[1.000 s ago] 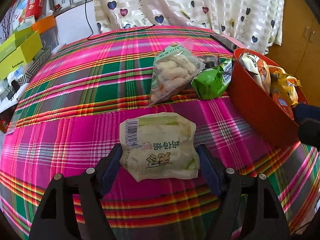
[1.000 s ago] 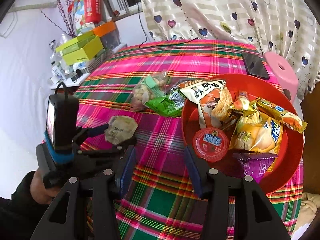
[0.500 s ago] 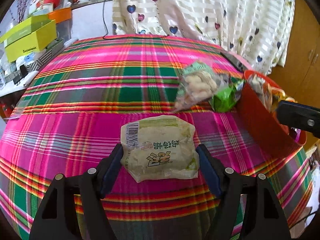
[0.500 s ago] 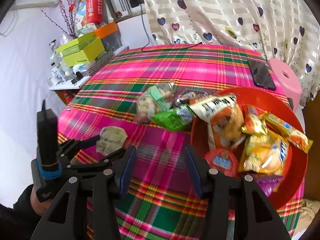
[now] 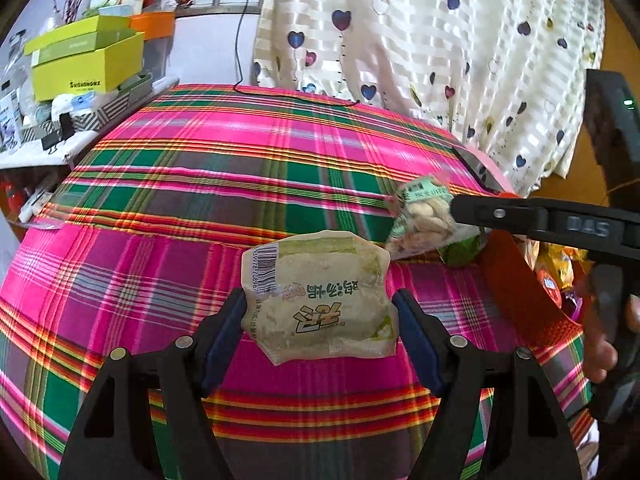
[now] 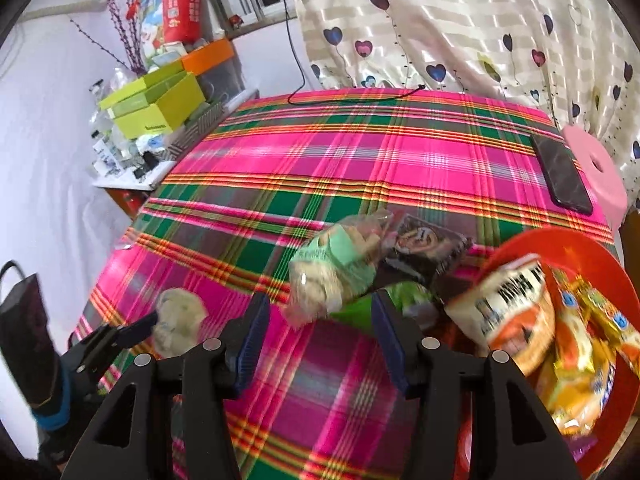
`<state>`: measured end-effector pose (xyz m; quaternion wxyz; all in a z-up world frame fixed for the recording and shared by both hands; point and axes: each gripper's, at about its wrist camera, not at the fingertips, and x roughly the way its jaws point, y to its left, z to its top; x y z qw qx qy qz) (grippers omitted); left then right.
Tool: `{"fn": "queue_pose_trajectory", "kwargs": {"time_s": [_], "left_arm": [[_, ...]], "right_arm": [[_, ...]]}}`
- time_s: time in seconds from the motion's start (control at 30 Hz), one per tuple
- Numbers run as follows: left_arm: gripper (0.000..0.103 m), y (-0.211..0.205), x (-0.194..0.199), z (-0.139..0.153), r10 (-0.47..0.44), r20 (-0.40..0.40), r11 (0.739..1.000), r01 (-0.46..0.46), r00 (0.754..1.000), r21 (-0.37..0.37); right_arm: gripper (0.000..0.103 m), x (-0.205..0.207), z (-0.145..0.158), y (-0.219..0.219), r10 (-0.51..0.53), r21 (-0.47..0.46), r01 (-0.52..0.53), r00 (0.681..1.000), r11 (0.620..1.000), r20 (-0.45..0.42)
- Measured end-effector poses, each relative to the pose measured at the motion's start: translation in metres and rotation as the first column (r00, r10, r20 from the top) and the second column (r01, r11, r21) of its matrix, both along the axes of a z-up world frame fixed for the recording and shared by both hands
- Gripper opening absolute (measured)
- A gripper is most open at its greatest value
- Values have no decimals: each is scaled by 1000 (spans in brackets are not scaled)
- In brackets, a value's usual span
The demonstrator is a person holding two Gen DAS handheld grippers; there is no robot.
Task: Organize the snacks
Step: 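Grasp the clear peanut bag with the right tool while the left tool holds the white bag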
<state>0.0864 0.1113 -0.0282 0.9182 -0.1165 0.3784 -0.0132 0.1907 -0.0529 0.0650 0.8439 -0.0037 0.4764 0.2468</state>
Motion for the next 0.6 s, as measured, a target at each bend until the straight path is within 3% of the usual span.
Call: {"fn": "queue_pose_trajectory", "kwargs": {"time_s": [0.6], "left_arm": [[74,32,-6,-3,36,17,997,-35,999,-63]], "right_arm": [[53,40,-38,56,-35,-228,39,999,973,23]]}}
